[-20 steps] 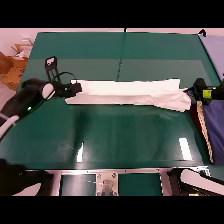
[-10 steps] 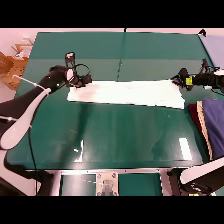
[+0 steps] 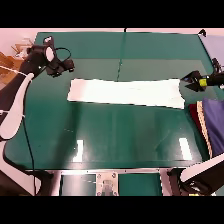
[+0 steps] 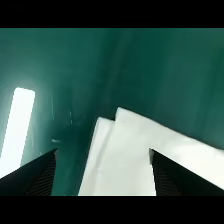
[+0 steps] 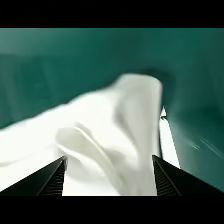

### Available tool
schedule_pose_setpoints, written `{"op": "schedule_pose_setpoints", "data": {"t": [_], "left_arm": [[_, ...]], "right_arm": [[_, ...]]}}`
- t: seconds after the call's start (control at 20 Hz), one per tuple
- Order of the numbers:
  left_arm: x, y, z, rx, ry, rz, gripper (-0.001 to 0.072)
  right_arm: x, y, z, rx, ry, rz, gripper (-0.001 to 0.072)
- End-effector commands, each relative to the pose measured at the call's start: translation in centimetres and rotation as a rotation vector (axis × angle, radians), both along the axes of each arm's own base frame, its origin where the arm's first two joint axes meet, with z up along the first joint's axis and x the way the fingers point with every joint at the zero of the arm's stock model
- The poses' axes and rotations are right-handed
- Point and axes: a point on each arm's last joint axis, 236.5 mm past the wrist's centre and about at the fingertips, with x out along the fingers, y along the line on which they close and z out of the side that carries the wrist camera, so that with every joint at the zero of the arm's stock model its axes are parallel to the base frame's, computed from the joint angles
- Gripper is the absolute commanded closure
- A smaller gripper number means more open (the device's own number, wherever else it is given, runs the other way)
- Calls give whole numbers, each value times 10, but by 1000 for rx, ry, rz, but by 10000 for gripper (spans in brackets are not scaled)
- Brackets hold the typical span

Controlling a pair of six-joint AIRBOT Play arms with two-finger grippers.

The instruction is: Fold the shirts.

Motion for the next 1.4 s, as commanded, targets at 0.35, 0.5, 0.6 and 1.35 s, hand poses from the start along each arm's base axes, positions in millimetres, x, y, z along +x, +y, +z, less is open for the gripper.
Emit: {"op": "schedule_pose_setpoints", "data": {"t": [0.35, 0.5, 0.6, 1.35], "left_arm": [[-25, -19, 2, -95, 113, -109, 75], [-26, -40, 6, -168, 105, -164, 76], [-26, -58, 11, -225, 89, -209, 454], [-65, -392, -67, -620, -71, -410, 684]], "right_arm": [[-38, 44, -57, 325, 86, 209, 99], [-33, 58, -65, 331, 97, 234, 154], [-22, 64, -57, 305, 72, 259, 518], [-37, 180, 197, 105, -169, 567, 693]]}}
